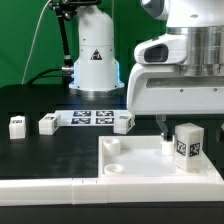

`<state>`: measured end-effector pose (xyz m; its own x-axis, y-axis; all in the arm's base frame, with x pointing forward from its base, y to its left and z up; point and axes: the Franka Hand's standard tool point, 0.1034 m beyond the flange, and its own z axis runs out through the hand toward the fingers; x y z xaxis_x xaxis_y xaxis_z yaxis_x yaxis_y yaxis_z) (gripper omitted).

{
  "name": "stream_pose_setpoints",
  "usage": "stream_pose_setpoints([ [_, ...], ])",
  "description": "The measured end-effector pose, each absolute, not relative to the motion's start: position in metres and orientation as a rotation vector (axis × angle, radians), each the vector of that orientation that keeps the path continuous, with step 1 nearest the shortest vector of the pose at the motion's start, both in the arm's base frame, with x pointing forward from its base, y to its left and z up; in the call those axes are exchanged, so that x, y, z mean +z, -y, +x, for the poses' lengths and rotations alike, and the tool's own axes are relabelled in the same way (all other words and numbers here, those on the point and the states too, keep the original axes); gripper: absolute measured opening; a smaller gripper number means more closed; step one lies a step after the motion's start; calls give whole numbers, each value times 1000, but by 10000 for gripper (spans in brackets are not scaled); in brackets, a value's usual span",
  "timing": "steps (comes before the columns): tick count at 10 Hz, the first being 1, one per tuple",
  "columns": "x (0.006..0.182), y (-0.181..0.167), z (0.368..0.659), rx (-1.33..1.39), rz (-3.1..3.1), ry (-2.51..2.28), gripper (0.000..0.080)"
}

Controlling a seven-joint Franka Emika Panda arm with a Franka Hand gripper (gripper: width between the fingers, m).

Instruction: Assemble one leg

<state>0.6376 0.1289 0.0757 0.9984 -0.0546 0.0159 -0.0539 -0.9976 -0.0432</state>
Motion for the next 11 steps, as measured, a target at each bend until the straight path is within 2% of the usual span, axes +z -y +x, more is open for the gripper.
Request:
stream_pose_setpoints([
  [3, 76, -126, 638, -35, -3098, 305, 648],
  [6, 76, -126, 639, -41, -3086, 495, 648],
  [8, 76, -125, 639, -40, -3087, 490, 397],
  [9, 76, -124, 639, -40, -3088, 489, 397],
  [10, 76, -124, 639, -40, -3088, 488, 290],
  [11, 76, -124, 639, -40, -3089, 484, 290],
])
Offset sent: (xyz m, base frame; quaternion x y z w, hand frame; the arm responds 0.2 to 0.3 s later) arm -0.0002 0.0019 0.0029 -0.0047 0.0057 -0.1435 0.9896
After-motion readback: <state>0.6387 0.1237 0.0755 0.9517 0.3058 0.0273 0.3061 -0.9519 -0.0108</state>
